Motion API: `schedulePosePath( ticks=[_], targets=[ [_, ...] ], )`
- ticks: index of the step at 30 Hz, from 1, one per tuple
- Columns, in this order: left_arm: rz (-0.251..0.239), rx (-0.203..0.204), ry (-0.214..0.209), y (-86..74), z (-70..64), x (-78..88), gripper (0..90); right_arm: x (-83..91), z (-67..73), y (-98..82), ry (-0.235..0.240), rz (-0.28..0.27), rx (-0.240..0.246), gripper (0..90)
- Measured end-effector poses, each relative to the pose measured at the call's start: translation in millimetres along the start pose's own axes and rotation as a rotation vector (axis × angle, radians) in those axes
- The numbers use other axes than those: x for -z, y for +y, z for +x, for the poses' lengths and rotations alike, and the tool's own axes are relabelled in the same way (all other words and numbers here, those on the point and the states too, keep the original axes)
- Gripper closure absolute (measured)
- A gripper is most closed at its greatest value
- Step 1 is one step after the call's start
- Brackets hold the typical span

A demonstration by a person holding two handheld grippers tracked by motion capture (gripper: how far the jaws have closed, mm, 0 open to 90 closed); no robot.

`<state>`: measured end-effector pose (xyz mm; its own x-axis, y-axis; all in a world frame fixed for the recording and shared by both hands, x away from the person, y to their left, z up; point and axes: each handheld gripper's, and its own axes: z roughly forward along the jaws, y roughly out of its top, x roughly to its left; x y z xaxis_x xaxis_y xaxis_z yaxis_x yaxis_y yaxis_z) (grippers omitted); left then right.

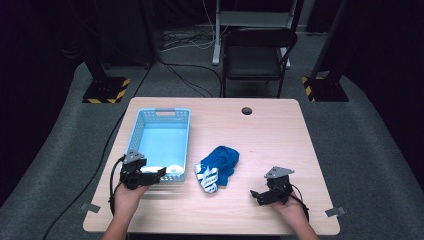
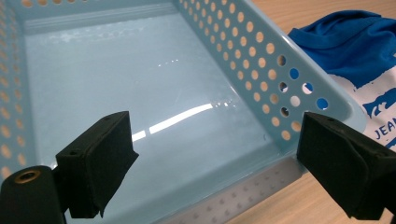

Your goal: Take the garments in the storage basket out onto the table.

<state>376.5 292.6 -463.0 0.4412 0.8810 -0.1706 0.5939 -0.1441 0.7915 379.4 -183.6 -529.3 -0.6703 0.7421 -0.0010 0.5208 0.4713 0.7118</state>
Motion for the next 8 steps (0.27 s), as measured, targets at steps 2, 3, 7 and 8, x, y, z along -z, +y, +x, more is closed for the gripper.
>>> schedulePosePath(
  ticks=[2, 3, 7, 8],
  targets=[
    [-0.007, 0.006, 0.001, -1.4, 1.7, 2.3, 10.1, 0.0, 0.0, 0.0, 0.0, 0.0, 0.0, 0.0],
    [-0.015, 0.015, 0.003, -3.8, 4.4, 5.7, 10.1, 0.0, 0.0, 0.0, 0.0, 0.0, 0.0, 0.0],
    [-0.033, 0.037, 0.005, -10.1, 11.1, 11.9, 9.7, 0.0, 0.0, 0.0, 0.0, 0.0, 0.0, 0.0],
    [-0.033, 0.031, 0.009, -10.7, 12.6, 12.8, 9.6, 0.0, 0.0, 0.0, 0.0, 0.0, 0.0, 0.0]
  ],
)
